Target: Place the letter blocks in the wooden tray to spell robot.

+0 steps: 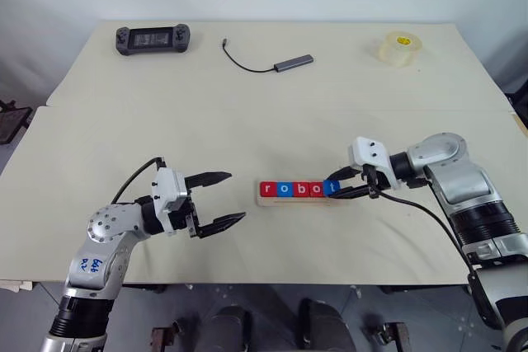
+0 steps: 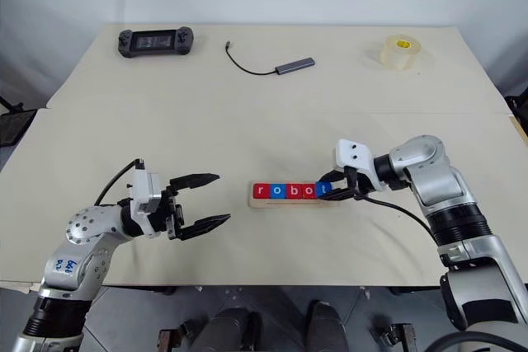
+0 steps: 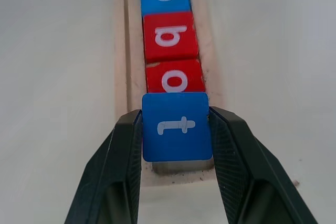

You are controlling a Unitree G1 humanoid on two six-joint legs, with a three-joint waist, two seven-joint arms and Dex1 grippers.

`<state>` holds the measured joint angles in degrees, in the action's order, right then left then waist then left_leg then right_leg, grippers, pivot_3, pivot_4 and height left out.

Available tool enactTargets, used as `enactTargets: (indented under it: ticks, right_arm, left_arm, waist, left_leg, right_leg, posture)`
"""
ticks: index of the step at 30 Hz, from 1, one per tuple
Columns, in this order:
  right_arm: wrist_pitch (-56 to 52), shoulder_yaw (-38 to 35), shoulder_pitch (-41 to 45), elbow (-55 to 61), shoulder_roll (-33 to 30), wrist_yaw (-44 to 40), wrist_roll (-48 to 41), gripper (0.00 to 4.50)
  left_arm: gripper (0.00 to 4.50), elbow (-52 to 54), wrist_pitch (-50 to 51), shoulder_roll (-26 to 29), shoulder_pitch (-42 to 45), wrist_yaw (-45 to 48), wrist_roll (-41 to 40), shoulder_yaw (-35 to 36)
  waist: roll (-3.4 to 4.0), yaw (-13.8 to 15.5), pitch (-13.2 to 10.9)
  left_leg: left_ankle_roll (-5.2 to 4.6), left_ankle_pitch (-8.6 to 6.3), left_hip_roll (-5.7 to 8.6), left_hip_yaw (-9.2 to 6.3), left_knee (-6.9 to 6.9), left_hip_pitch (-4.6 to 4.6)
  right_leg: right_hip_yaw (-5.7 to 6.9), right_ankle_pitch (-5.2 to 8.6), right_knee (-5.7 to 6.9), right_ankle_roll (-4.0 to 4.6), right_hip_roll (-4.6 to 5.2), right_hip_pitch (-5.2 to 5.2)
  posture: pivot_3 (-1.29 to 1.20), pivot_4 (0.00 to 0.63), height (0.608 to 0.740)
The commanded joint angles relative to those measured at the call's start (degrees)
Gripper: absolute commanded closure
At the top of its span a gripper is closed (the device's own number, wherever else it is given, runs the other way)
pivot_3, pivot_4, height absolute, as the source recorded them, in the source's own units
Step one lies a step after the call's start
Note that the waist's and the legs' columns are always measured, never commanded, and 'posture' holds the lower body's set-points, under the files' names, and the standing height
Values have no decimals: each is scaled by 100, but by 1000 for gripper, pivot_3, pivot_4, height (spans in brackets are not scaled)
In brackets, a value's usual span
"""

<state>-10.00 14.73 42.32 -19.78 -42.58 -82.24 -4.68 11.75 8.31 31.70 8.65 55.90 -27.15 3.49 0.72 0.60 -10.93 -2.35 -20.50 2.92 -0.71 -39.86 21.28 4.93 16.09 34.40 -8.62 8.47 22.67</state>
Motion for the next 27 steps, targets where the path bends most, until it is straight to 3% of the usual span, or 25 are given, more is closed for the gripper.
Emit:
enactTargets:
  ticks: [1,6,15,20,23,27]
  right_arm:
    - [108,-59,42,7,-66,-65,12,3043]
    - [175,-106,108,-126,-101,-94,10,3043]
    - [73,-269,145,-116,-157,-103,-100,18]
    - [-131,-569,106,-2,-324,-64,-277,18]
    - [-250,-691,-59,36,-564,-101,-317,635]
    - [-380,-708,-215,107,-647,86,-262,2036]
  left_arm:
    - [0,290,-9,50,-43,-56,-81,124]
    - [0,329,-3,42,-79,-97,-78,124]
    - [0,315,-15,7,-44,-139,-77,88]
    - [0,304,-24,10,-44,-150,-72,98]
    - [0,288,-33,30,-68,-135,-76,122]
    - [0,260,-39,33,-63,-126,-68,121]
  waist:
    - [0,-10,0]
    - [0,-57,0]
    - [0,-64,0]
    - [0,-55,0]
    - [0,-54,0]
    - [0,-63,0]
  left_leg:
    - [0,0,-1,0,0,-1]
    - [0,0,-1,-4,-1,-2]
    - [0,0,-2,-4,0,-1]
    - [0,0,-2,-7,-1,-1]
    - [0,0,-2,-7,0,-1]
    - [0,0,-2,-6,0,-1]
  right_leg:
    - [1,0,0,0,0,-2]
    - [5,0,0,0,-1,-5]
    - [6,0,0,0,-1,-4]
    - [7,0,0,0,-1,-5]
    - [7,0,-2,1,-1,-6]
    - [8,1,-2,1,-1,-6]
  posture:
    - [0,150,740]
    - [0,150,740]
    - [0,150,740]
    - [0,150,740]
    - [0,150,740]
    - [0,150,740]
